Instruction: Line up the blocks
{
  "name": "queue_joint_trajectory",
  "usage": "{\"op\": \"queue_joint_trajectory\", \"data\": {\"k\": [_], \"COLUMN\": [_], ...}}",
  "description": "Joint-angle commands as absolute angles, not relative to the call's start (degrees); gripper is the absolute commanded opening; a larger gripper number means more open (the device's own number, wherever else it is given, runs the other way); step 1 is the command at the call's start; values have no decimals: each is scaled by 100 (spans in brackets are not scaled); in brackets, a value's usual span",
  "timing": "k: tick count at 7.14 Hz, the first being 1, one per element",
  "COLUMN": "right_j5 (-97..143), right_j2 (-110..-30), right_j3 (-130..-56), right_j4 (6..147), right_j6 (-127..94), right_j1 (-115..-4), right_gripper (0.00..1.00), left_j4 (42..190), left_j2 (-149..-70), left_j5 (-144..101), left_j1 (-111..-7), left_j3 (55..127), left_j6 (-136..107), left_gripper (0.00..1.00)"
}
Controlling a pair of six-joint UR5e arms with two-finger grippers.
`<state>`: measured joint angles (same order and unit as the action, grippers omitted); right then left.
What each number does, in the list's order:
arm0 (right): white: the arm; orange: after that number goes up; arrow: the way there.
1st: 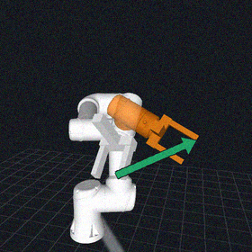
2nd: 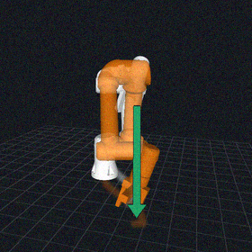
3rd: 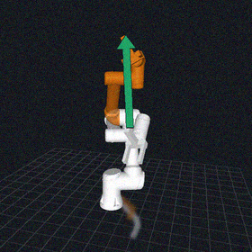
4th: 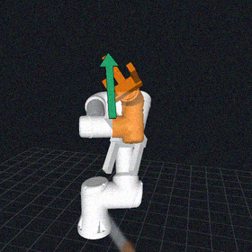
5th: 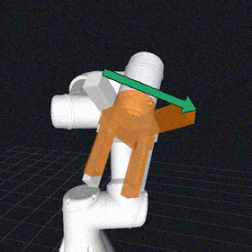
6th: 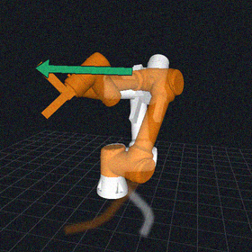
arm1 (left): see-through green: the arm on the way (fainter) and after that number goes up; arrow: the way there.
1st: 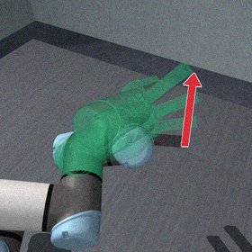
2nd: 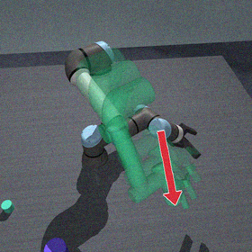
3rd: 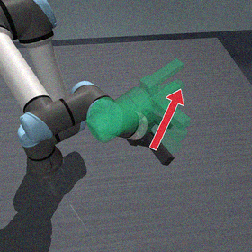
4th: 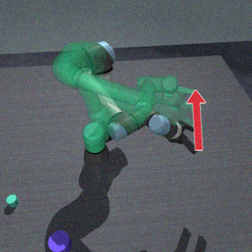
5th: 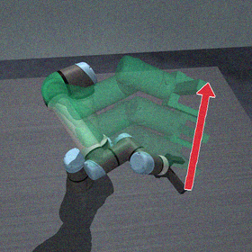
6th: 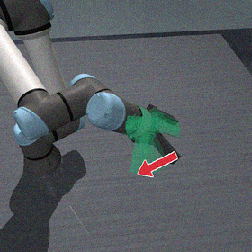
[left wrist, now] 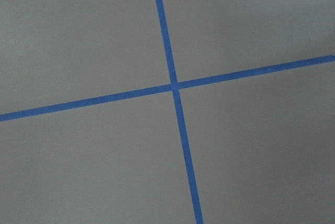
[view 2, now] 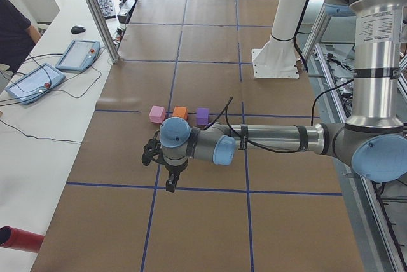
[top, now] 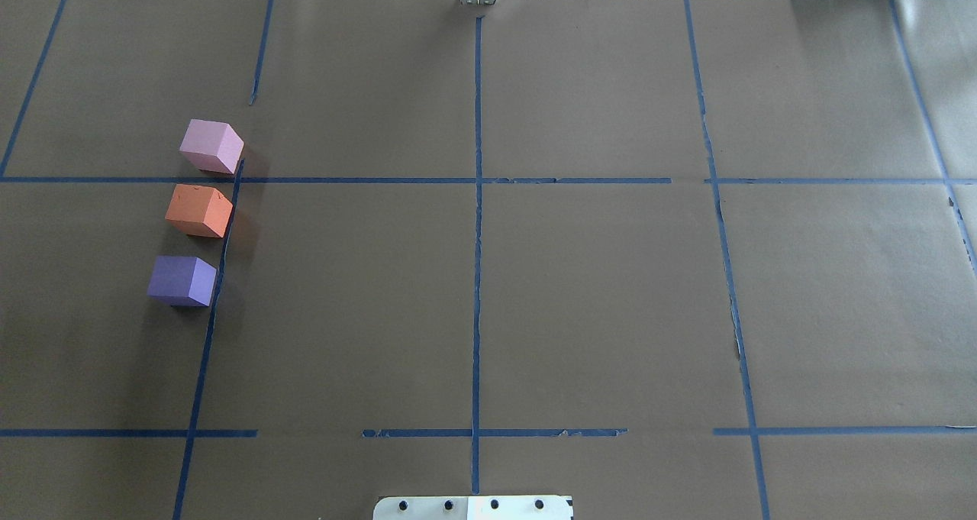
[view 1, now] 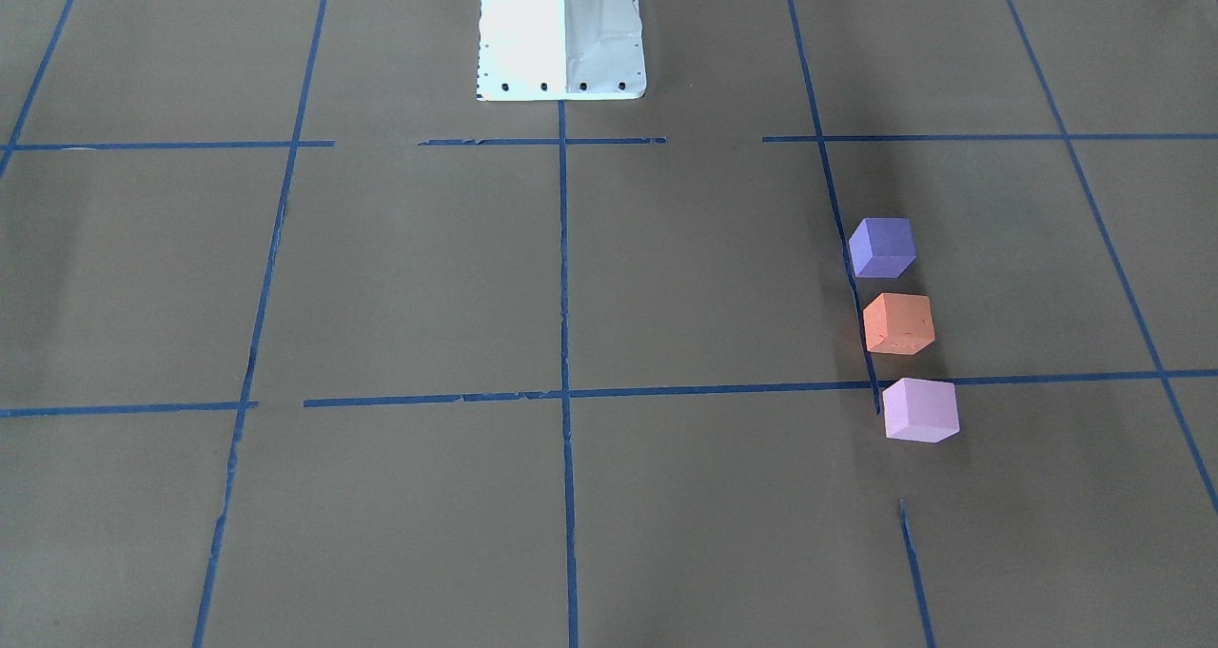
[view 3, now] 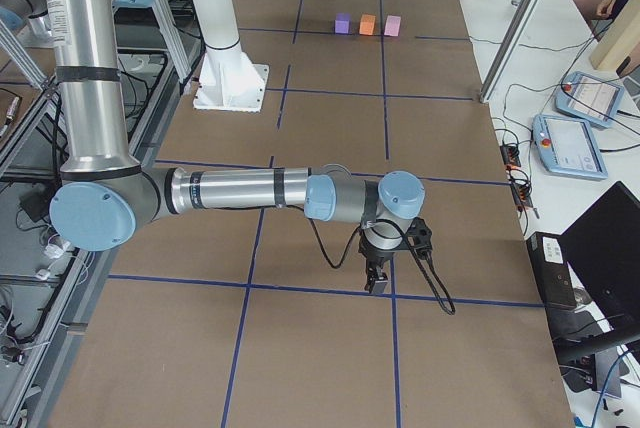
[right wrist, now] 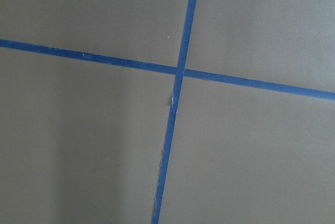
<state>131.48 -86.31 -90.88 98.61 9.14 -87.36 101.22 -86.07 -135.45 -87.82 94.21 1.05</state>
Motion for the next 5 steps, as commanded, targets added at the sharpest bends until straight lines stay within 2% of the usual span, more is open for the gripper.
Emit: {"op": "queue_joint_trajectory", "data": {"k": [1, 5], "right_j5": [13148, 13148], "right_j2": [-8631, -8631], "right_j3": [-9088, -9088], "right_j4": [9861, 9861], "right_j6": [914, 914], "right_j1": [-8736, -8736], "right_gripper": [100, 100], "left_j4": [9828, 9493], "left_j2": [-8543, -8200], "left_j5": [-13701, -13755], "left_j1": [-8963, -9237], "left_j3": [9632, 10011], "left_j6": [105, 97], "left_gripper": [100, 100]}}
